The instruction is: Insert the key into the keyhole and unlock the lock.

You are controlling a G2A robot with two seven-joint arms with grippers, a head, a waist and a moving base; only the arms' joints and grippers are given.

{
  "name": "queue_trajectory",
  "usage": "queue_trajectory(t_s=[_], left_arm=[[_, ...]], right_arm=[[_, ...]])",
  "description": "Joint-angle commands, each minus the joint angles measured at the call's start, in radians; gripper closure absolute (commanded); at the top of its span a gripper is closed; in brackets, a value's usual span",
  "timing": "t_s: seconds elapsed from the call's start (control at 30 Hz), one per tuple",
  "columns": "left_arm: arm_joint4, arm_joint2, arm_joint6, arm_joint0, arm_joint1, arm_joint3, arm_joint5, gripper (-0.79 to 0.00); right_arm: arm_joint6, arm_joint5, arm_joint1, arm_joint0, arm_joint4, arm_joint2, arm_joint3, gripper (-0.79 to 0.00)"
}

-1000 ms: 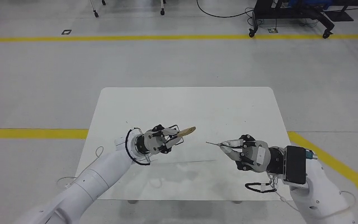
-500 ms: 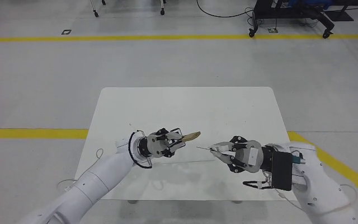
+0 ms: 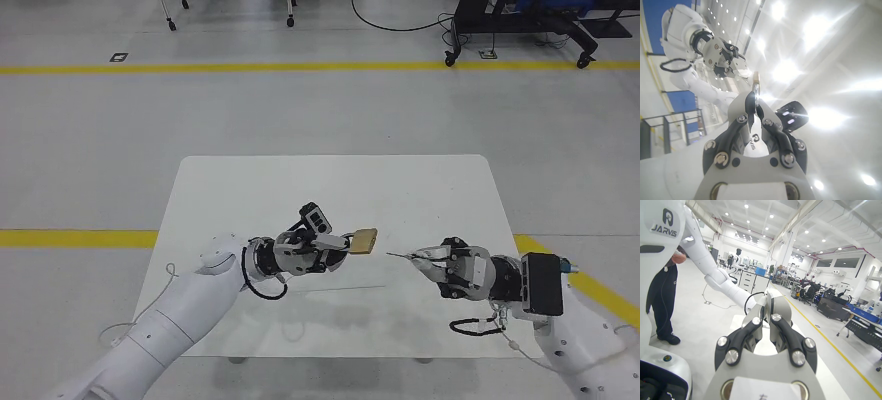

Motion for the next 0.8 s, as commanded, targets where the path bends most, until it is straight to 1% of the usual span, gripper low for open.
queue_trajectory(t_s=[0.0, 0.1, 0.13, 0.23, 0.3, 0.37, 0.47, 0.53, 0.6, 0.7, 0.77], left_arm=[[0.082, -0.007, 0.055, 0.005, -0.003, -0.021, -0.087, 0.0], [0.17, -0.023, 0.116, 0.015, -0.006, -0.047, -0.182, 0.0], [0.204, -0.028, 0.138, 0.018, -0.007, -0.053, -0.21, 0.0], [0.273, -0.04, 0.18, 0.032, -0.01, -0.077, -0.265, 0.0], [0.31, -0.051, 0.196, 0.04, -0.01, -0.089, -0.288, 0.0], [0.354, -0.064, 0.219, 0.049, -0.01, -0.102, -0.316, 0.0], [0.427, -0.092, 0.272, 0.07, -0.008, -0.126, -0.384, 0.0], [0.472, -0.104, 0.288, 0.079, -0.007, -0.138, -0.402, 0.0], [0.519, -0.113, 0.301, 0.089, -0.005, -0.152, -0.409, 0.0], [0.597, -0.122, 0.322, 0.1, -0.003, -0.172, -0.417, 0.0], [0.633, -0.127, 0.339, 0.107, -0.004, -0.187, -0.417, 0.0]], right_arm=[[-0.009, 0.0, 0.005, 0.001, 0.078, -0.018, 0.018, 0.0], [-0.061, 0.0, 0.012, 0.002, 0.223, -0.051, 0.039, 0.0], [-0.061, 0.0, 0.014, 0.003, 0.269, -0.057, 0.051, 0.0], [-0.053, 0.0, 0.02, 0.0, 0.342, -0.067, 0.106, 0.0], [-0.024, 0.0, 0.023, -0.001, 0.358, -0.073, 0.117, 0.0], [-0.024, 0.0, 0.023, -0.001, 0.358, -0.073, 0.117, 0.0], [-0.024, 0.0, 0.023, -0.001, 0.358, -0.073, 0.117, 0.0], [-0.024, 0.0, 0.023, -0.001, 0.358, -0.073, 0.117, 0.0], [-0.008, 0.031, 0.019, -0.013, 0.397, -0.075, 0.12, 0.0], [0.056, 0.083, 0.011, -0.021, 0.46, -0.084, 0.124, 0.0], [0.109, 0.099, 0.004, -0.019, 0.495, -0.107, 0.124, 0.0]])
